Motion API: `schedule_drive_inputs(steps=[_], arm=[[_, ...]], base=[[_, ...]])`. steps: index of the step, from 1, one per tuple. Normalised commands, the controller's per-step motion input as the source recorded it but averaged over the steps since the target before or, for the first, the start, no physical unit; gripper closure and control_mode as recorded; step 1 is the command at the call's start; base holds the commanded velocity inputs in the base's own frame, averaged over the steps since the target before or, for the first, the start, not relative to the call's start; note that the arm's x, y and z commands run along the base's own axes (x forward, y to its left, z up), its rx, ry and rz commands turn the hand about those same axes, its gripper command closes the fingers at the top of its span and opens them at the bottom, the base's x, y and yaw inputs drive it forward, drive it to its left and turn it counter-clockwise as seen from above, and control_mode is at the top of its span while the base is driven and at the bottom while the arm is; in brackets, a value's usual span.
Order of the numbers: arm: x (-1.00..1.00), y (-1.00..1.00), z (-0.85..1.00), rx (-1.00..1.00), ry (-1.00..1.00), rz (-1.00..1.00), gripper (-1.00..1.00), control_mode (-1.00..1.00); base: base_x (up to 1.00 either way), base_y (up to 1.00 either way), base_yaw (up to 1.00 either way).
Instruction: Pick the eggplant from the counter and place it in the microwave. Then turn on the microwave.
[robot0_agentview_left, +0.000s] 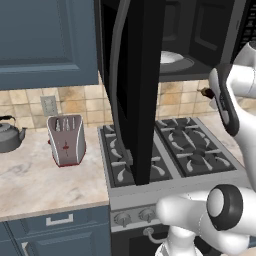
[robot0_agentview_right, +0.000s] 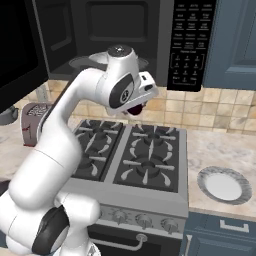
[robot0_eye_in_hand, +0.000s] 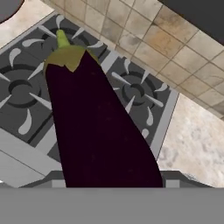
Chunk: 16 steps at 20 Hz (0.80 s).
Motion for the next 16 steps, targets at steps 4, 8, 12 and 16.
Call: schedule_drive_inputs(steps=[4,8,12,16], arm=[[0.0,0.29,0.16,0.0,-0.03,0.08,1.0,-1.0],[0.0,0.25,0.17,0.0,-0.04,0.08,1.0,-1.0],[0.0,0.24,0.2,0.0,-0.05,0.07,1.0,-1.0],[0.0,0.23,0.22,0.0,-0.05,0.06,1.0,-1.0]], base=[[0.0,0.0,0.0],[0.0,0.0,0.0],[0.0,0.0,0.0],[0.0,0.0,0.0]])
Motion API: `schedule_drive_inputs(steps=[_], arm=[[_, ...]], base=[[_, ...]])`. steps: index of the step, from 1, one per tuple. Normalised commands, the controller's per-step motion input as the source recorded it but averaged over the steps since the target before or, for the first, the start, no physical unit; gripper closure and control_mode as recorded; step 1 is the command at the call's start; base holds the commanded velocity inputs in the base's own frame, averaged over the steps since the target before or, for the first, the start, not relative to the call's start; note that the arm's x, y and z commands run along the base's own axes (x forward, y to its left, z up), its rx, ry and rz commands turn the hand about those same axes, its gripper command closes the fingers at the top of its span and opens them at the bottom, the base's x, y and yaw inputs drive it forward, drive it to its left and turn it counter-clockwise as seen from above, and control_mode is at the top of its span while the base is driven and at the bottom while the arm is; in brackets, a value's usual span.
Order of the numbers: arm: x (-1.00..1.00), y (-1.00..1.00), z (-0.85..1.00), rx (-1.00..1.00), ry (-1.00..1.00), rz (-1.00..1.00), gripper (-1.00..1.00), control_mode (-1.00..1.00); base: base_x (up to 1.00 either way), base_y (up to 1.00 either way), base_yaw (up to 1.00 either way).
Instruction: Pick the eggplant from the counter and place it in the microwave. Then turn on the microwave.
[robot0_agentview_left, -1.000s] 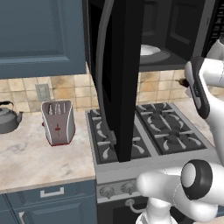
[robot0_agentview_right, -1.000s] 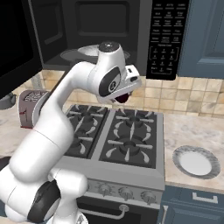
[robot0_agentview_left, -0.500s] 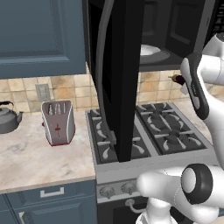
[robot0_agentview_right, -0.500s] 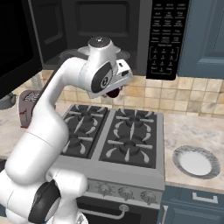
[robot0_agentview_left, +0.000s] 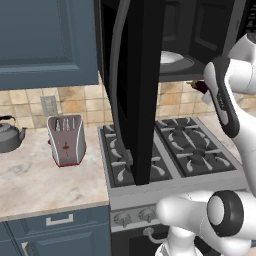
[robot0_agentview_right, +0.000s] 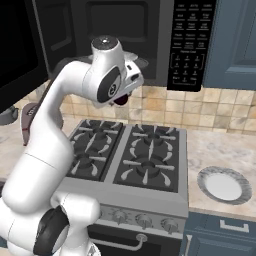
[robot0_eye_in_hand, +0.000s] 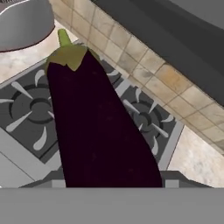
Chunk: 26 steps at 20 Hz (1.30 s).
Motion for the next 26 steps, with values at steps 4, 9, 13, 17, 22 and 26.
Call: schedule_drive_inputs(steps=[4,9,13,17,22,26], arm=[[0.0,0.21,0.22,0.0,-0.04,0.05,1.0,-1.0],[0.0,0.21,0.22,0.0,-0.03,0.04,1.0,-1.0],[0.01,0.2,0.22,0.0,-0.01,0.04,1.0,-1.0],[0.13,0.18,0.19,0.0,0.0,0.02,1.0,-1.0],[0.16,0.15,0.17,0.0,-0.01,0.02,1.0,-1.0],[0.16,0.13,0.17,0.0,-0.02,0.02,1.0,-1.0]], base=[[0.0,0.0,0.0],[0.0,0.0,0.0],[0.0,0.0,0.0],[0.0,0.0,0.0],[0.0,0.0,0.0],[0.0,0.0,0.0]])
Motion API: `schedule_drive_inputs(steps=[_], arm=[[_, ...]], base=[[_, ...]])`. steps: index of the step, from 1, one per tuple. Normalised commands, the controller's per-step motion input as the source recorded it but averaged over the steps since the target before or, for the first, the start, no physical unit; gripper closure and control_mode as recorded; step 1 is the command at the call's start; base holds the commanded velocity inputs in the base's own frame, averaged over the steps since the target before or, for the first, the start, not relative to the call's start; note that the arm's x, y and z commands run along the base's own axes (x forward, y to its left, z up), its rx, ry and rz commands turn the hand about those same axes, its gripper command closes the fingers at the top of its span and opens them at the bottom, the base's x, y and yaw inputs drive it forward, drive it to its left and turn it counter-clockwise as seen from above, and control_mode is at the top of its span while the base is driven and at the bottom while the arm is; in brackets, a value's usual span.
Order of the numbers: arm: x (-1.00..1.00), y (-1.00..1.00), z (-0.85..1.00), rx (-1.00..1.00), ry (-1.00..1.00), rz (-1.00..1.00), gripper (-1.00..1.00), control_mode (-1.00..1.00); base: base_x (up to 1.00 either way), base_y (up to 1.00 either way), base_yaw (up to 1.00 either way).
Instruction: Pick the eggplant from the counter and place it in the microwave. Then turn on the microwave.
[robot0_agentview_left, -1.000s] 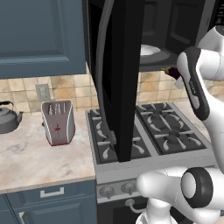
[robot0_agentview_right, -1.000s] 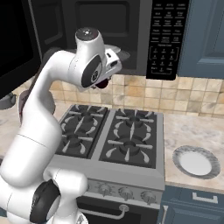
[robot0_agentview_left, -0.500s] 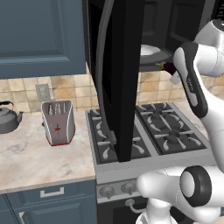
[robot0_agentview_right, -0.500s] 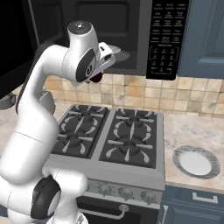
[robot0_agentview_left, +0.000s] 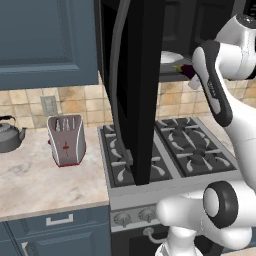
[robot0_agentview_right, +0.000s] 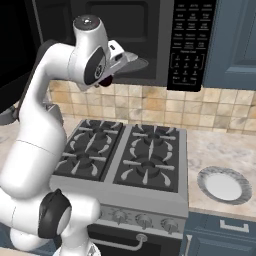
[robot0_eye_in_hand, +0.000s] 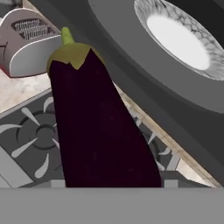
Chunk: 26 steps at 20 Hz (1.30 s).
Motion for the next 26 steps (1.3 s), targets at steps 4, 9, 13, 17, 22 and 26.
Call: schedule_drive_inputs(steps=[4,9,13,17,22,26], arm=[[0.13,0.1,0.18,0.0,-0.04,0.03,1.0,-1.0],[0.1,0.11,0.1,0.0,-0.07,0.01,1.0,-1.0],[0.08,0.11,0.05,0.0,-0.06,0.0,1.0,-1.0],[0.09,0.1,0.06,0.0,-0.03,0.0,1.0,-1.0],[0.12,0.07,0.08,0.0,-0.02,0.0,1.0,-1.0],[0.15,0.02,0.11,0.0,0.0,0.0,1.0,-1.0]], base=[[0.0,0.0,0.0],[0.0,0.0,0.0],[0.0,0.0,0.0],[0.0,0.0,0.0],[0.0,0.0,0.0],[0.0,0.0,0.0]])
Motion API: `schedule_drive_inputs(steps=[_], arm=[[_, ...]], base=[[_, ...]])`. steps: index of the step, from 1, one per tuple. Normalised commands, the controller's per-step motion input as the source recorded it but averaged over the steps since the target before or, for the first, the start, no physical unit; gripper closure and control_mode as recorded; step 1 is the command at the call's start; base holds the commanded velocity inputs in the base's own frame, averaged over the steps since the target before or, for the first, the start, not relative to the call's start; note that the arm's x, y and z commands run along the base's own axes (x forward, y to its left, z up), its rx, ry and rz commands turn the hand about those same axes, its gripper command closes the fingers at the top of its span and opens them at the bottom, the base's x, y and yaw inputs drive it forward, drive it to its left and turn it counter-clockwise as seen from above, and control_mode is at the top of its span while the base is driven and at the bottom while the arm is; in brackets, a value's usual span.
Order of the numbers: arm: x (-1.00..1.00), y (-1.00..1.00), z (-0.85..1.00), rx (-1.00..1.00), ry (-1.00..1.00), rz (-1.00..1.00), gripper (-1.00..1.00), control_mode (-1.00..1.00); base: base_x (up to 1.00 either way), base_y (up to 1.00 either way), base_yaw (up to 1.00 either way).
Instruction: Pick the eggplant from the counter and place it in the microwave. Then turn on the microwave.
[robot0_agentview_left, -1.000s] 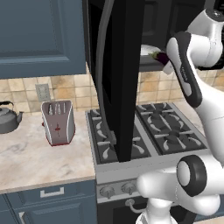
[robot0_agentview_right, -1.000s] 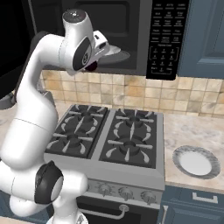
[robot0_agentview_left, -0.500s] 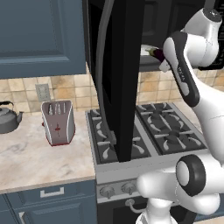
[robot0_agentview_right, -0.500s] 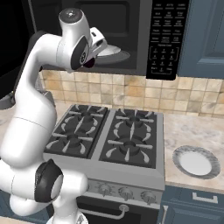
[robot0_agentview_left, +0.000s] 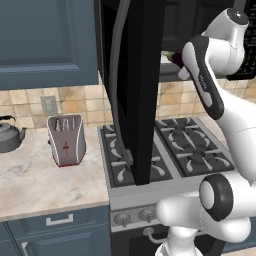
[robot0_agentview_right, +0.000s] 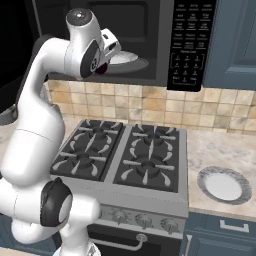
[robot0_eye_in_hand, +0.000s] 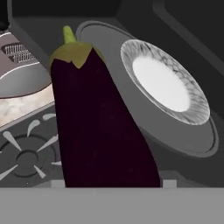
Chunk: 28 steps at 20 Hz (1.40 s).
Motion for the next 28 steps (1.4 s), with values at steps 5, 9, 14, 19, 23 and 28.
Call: schedule_drive_inputs(steps=[5,9,14,19,23,28], arm=[[0.19,0.0,0.11,0.0,0.0,0.0,1.0,-1.0],[0.18,0.0,0.09,0.0,0.0,0.0,1.0,-1.0],[0.19,0.01,0.04,0.0,-0.01,0.0,1.0,-1.0],[0.19,0.0,0.0,0.0,-0.02,0.0,1.0,-1.0],[0.19,0.0,0.0,0.0,-0.01,0.0,1.0,-1.0],[0.19,0.01,0.0,0.0,0.0,0.0,1.0,-1.0]], base=[[0.0,0.0,0.0],[0.0,0.0,0.0],[0.0,0.0,0.0],[0.0,0.0,0.0],[0.0,0.0,0.0],[0.0,0.0,0.0]])
